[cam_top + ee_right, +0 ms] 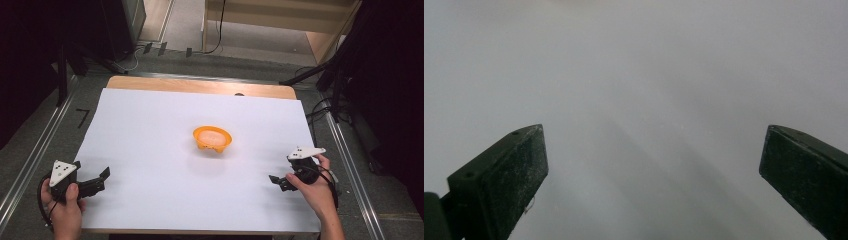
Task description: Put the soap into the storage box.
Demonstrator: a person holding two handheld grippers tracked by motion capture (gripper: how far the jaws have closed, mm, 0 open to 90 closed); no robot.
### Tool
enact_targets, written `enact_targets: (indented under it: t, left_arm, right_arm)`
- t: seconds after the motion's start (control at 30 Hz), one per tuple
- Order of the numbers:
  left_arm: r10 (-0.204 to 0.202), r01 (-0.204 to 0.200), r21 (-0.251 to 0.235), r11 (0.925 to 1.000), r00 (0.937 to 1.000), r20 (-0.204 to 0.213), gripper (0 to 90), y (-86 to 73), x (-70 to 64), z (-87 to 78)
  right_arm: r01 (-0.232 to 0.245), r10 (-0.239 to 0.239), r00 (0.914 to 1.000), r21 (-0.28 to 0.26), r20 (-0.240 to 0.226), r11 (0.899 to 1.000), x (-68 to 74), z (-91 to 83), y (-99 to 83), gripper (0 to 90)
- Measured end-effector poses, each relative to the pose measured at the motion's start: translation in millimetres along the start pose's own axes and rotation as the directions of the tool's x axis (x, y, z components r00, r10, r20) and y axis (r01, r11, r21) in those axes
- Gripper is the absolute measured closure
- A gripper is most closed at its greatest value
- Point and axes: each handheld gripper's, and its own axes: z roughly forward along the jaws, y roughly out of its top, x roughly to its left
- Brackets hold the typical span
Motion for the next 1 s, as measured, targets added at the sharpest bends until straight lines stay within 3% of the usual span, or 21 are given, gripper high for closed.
enact_targets:
  t: [0.13, 0.47, 0.77, 1.0]
  left_arm:
    - [0.001, -0.001, -0.003, 1.0, 1.0, -0.002, 0.1, -0.1, -0.3, 0.0]
    - [0.005, -0.005, -0.007, 1.0, 1.0, -0.005, 0.1, -0.4, -0.6, -0.3]
    - [0.008, -0.008, -0.009, 0.9999, 0.9999, -0.006, 0.1, -0.5, -1.0, -0.3]
    - [0.006, -0.006, -0.008, 0.9999, 1.0, -0.006, 0.1, -0.4, -0.9, -0.3]
  right_arm:
    - [-0.016, 0.016, 0.9999, -0.047, 0.001, 0.999, -0.8, -6.5, -15.2, 0.0]
    - [-0.083, 0.083, 0.9965, -0.093, 0.002, 0.992, -4.8, -18.9, -49.5, 0.0]
    - [-0.148, 0.151, 0.9886, -0.156, 0.008, 0.977, -8.9, -34.7, -81.4, 0.0]
    - [-0.189, 0.198, 0.9801, -0.212, 0.02, 0.959, -11.8, -47.4, -99.9, 0.0]
